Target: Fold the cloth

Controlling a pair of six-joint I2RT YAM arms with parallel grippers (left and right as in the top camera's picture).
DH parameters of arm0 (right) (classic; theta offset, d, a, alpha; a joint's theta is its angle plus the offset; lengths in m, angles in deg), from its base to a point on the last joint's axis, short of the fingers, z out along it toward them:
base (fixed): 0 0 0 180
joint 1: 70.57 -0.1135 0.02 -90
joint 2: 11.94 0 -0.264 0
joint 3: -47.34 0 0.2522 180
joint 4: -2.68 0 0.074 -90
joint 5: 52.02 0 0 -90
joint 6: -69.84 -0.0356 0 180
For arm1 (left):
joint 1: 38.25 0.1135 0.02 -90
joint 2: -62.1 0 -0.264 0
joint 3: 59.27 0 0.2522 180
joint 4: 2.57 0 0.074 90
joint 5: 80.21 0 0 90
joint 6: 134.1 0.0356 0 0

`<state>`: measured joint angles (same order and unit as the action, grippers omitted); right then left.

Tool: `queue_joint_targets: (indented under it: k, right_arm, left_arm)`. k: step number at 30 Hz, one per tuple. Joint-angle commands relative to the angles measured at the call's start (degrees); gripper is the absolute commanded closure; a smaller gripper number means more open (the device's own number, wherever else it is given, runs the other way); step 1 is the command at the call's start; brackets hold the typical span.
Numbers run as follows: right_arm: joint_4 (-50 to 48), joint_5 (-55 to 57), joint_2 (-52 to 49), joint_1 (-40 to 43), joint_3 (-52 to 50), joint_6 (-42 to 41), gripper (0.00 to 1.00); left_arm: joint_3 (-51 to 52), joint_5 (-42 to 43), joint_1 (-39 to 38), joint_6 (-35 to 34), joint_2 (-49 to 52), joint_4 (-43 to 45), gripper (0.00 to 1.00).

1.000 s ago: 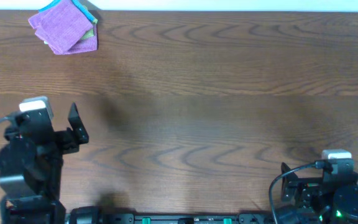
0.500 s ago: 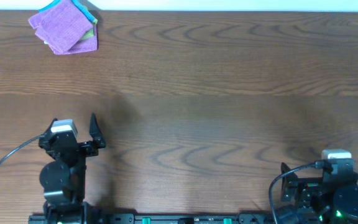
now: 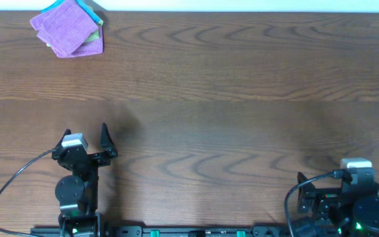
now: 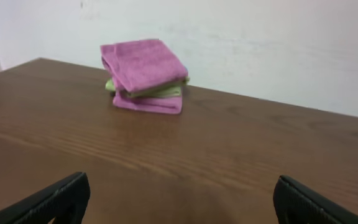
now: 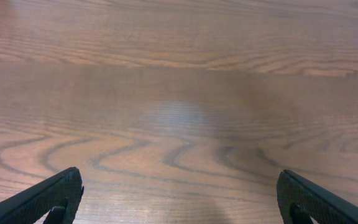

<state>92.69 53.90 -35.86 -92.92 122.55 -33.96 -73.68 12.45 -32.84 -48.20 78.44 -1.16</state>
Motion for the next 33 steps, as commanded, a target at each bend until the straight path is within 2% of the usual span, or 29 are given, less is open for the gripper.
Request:
queue_joint_targets:
  k: [1, 26, 33]
  right_arm:
    - [0.1, 0.1, 0.2, 0.3, 0.4, 0.6, 0.01]
    - [0.1, 0.1, 0.2, 0.3, 0.4, 0.6, 0.01]
    - [0.1, 0.1, 0.2, 0.3, 0.4, 0.6, 0.01]
  left_arm:
    - [0.3, 0.1, -0.1, -0.7, -0.5, -0.2, 0.05]
    - [0.3, -0.1, -0.1, -0.7, -14.2, -19.5, 0.05]
    - [0.3, -1.1, -0.1, -0.6, -14.7, -19.7, 0.05]
